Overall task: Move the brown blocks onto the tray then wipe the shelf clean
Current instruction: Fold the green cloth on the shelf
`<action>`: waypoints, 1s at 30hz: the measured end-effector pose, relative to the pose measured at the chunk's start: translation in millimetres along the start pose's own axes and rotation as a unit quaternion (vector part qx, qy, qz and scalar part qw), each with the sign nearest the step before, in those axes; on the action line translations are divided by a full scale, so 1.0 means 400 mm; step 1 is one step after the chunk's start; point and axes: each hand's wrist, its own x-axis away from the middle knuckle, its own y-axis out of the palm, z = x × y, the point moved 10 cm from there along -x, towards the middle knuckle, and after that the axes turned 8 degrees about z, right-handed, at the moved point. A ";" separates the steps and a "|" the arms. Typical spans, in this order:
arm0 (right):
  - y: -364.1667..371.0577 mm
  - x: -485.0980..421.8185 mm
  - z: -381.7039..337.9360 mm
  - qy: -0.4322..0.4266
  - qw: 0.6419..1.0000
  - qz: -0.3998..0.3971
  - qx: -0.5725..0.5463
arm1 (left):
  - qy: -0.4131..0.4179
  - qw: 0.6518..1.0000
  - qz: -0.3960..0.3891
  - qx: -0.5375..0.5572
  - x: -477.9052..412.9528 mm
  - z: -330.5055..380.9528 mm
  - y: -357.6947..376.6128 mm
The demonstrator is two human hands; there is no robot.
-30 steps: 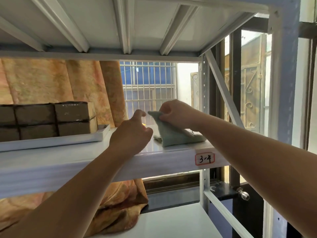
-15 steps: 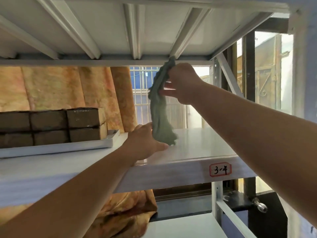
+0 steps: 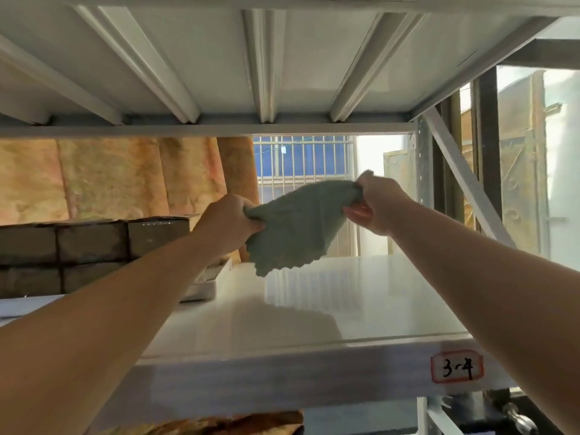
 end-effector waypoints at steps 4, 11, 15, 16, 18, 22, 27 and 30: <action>-0.029 -0.064 0.038 0.001 0.999 0.028 0.036 | -0.001 0.989 0.013 0.149 -0.045 -0.014 -0.004; 0.011 -0.119 0.077 -0.027 0.993 -0.076 0.082 | -0.028 0.969 0.007 0.246 -0.043 -0.053 0.031; 0.039 -0.089 0.075 -0.085 0.964 -0.137 0.211 | -0.030 0.964 -0.013 0.265 -0.036 -0.058 0.039; 0.044 -0.083 0.075 -0.102 0.954 -0.142 0.243 | -0.022 0.967 -0.014 0.255 -0.036 -0.056 0.041; 0.050 -0.081 0.075 -0.128 0.942 -0.135 0.278 | -0.009 0.970 -0.009 0.243 -0.035 -0.052 0.037; 0.042 -0.089 0.056 -0.163 0.942 -0.082 0.282 | 0.005 0.971 -0.005 0.238 -0.034 -0.044 0.026; 0.043 -0.067 0.041 -0.174 0.953 -0.062 0.242 | 0.045 0.973 -0.016 0.226 -0.017 0.000 0.020; 0.070 -0.030 0.026 -0.189 0.956 -0.100 0.203 | 0.047 0.969 -0.022 0.242 -0.014 0.009 0.019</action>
